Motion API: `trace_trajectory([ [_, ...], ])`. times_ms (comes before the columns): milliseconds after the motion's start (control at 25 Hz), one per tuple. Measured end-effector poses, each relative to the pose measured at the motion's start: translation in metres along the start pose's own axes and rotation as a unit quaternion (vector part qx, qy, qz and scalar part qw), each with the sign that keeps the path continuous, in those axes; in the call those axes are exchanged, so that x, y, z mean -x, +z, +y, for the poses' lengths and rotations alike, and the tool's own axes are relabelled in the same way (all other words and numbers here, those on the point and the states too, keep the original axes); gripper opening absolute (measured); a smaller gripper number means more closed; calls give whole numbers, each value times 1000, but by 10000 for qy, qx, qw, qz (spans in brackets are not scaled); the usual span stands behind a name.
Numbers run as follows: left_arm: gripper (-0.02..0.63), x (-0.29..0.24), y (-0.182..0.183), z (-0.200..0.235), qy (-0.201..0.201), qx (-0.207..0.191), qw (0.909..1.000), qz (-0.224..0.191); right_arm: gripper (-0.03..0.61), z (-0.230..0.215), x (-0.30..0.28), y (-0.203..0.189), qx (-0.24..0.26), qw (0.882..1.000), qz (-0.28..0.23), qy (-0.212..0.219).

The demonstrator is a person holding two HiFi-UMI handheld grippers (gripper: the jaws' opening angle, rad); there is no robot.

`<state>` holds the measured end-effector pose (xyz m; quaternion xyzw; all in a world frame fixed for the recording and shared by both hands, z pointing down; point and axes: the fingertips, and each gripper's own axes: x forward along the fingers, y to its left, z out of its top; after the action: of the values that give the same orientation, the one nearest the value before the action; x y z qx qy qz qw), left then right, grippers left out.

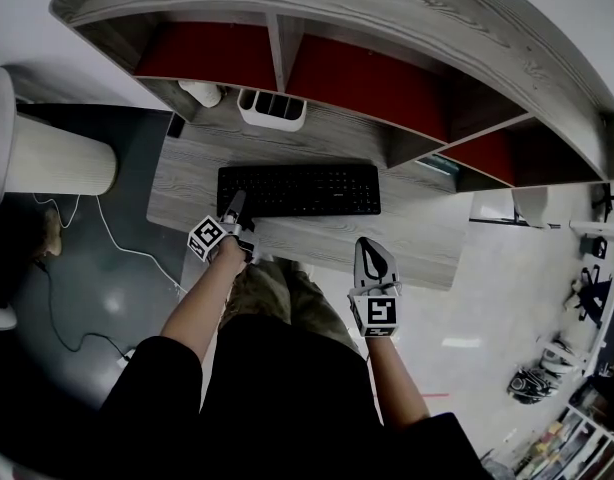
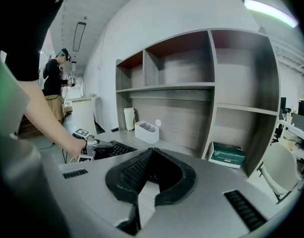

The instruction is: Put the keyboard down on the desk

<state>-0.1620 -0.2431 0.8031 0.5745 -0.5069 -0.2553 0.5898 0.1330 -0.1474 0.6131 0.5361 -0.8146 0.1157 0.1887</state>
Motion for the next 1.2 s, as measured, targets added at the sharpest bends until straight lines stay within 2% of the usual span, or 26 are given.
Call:
trace_trajectory([
  [120,147,-3,-2,-5,212,-474,9985,189,14,-1,3,0,39,10000,9,4],
  [360,206,-4,-5,2,798,-709,9932,470,14,-3,12,-7,-57,10000,33,-72],
  [560,233,-5,-3,1,1049,-1077,9870,573,14,1,14,-6,33,10000,29,40],
  [800,262,1,-2,2,1352,-1163,9819,641,14,-1,18,-5,-268,9996,-72,14],
  [1200,295,7,-2,2,1574,-1447,9753,548,14,-4,26,-11,-248,9997,50,6],
])
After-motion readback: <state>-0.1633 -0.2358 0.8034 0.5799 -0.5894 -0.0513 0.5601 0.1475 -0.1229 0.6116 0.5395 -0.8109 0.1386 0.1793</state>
